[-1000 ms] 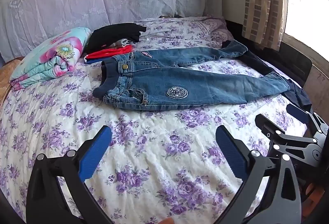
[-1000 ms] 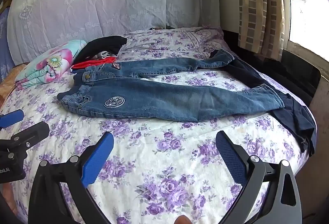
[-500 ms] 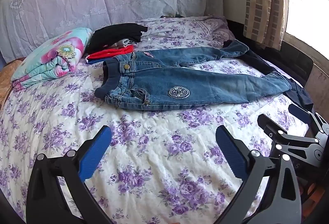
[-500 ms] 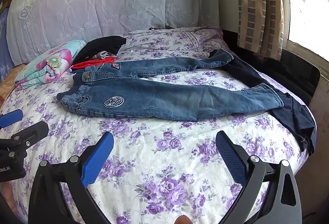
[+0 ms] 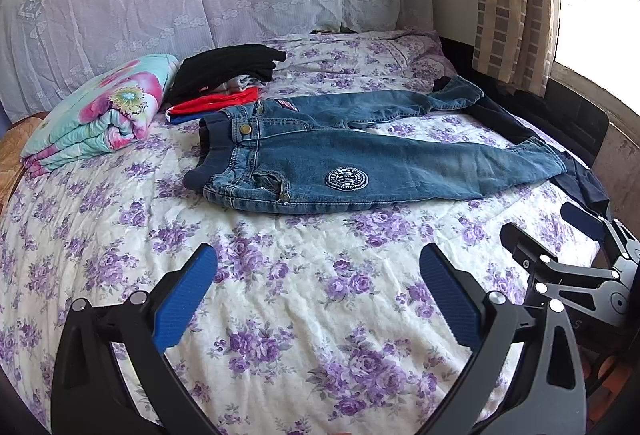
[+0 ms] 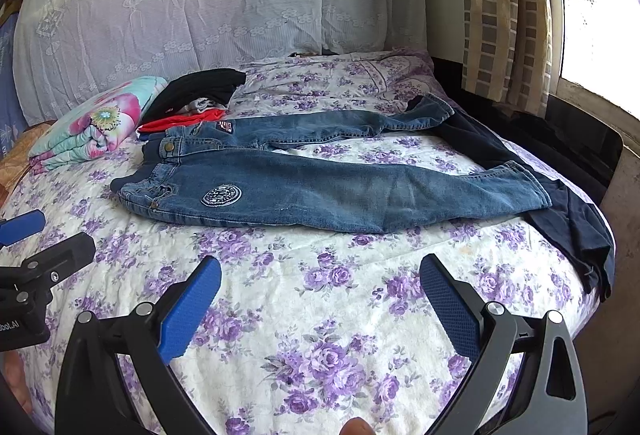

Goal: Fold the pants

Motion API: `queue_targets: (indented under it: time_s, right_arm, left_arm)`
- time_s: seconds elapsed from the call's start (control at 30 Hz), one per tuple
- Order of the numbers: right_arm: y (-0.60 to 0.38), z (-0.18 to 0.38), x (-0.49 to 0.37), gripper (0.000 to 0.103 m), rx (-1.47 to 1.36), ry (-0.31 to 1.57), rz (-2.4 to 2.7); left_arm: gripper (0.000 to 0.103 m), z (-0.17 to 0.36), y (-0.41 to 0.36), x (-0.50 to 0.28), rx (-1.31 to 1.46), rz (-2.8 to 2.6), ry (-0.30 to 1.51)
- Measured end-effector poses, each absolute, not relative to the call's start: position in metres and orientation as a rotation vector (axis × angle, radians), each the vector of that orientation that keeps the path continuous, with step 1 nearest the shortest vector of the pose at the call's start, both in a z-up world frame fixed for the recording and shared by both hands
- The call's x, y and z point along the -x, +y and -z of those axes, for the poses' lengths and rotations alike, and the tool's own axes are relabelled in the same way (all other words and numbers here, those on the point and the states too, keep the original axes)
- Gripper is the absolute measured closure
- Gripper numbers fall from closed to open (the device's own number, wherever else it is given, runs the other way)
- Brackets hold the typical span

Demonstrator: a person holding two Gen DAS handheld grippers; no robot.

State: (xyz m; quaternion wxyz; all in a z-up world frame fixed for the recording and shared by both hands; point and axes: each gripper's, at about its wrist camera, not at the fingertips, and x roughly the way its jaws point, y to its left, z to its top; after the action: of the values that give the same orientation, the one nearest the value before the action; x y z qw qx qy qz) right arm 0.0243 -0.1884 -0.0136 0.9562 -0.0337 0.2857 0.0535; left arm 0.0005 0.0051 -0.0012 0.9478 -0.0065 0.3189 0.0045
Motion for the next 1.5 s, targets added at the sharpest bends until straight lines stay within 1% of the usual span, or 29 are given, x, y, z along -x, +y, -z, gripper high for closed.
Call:
queue_targets:
  time_s: [1.5]
  right_arm:
    - [-0.1822,0.0153,-0.023,0.003,0.074,0.59,-0.126]
  left_arm:
    - [0.005,0.0034,0.0017,-0.0009,0.006,-0.005,0.661]
